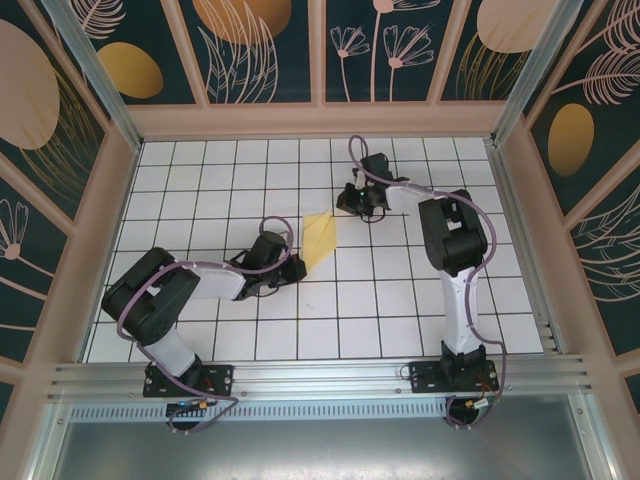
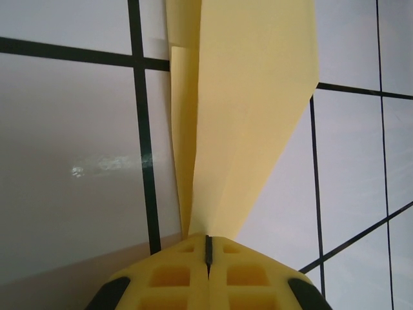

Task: Fold a paper plane with a square sheet of paper (pick it up from the middle)
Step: Fourth fold the wing at the center of the table, then turn over the paper at the center of the table.

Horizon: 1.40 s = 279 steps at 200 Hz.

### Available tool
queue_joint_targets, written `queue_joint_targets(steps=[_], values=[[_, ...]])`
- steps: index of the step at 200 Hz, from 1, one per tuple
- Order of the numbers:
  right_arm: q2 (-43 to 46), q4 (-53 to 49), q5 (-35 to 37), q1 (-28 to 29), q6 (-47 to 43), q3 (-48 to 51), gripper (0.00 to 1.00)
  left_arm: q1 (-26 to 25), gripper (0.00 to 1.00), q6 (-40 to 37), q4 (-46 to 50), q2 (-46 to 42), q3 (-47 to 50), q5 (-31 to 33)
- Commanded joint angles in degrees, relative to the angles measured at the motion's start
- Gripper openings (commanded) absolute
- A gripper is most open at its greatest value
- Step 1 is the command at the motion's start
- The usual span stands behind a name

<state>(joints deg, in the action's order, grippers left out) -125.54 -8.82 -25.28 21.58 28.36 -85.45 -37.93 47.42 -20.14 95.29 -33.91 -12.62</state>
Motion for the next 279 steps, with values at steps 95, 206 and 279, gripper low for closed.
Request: queue_joint_targets(steps=[95,206,279], values=[[17.08,10.11,-2.06,6.18,7.04,19.27,0.44,4.99,0.76,-3.78,10.82,-15.83,-3.89,14.86],[9.31,4.72,3.74,9.27,9.92,12.13,0.42,6.9,0.95,-2.88,7.06,-13.48,-2.43,13.38],[6.32,2.94,4.42,9.44,10.86,9.18,0.45,7.42,0.98,-2.76,6.65,-12.64,-2.31,12.18]])
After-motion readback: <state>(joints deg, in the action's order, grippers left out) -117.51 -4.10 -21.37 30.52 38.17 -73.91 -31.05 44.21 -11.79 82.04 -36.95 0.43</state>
